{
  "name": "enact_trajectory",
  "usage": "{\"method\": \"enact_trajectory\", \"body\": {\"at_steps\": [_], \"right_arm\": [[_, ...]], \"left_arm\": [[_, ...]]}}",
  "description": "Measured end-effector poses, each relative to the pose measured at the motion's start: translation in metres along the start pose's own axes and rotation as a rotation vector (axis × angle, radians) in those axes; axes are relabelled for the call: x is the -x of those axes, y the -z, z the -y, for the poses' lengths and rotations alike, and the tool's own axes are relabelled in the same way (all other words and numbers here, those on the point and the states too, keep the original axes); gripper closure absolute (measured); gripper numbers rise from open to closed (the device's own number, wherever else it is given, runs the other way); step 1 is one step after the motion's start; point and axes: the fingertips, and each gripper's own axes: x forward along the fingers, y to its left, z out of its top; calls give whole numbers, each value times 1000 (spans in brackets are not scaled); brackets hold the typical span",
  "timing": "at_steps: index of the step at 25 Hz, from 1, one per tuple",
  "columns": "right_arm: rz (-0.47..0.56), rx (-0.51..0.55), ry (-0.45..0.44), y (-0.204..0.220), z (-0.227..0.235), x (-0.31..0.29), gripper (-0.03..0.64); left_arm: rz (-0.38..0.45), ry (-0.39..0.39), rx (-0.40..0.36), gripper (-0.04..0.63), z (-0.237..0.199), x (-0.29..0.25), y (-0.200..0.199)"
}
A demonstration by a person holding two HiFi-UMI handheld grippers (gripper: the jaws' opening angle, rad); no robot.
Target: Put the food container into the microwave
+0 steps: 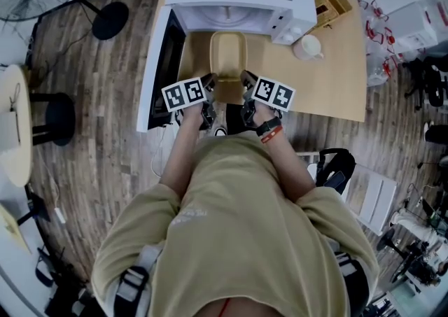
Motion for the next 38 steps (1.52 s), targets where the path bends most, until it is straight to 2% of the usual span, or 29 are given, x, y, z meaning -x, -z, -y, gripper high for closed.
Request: {"method": "enact_trajectory", "body": {"at_steps": [8,38], "right_arm": [[7,-5,-35,-19,-9,-8,565],[-14,-20,-60,-71,-12,-50,565]], "left_arm": [[18,-5,17,532,5,-4,-23],[52,-33,89,532,3,-38,-80]]}}
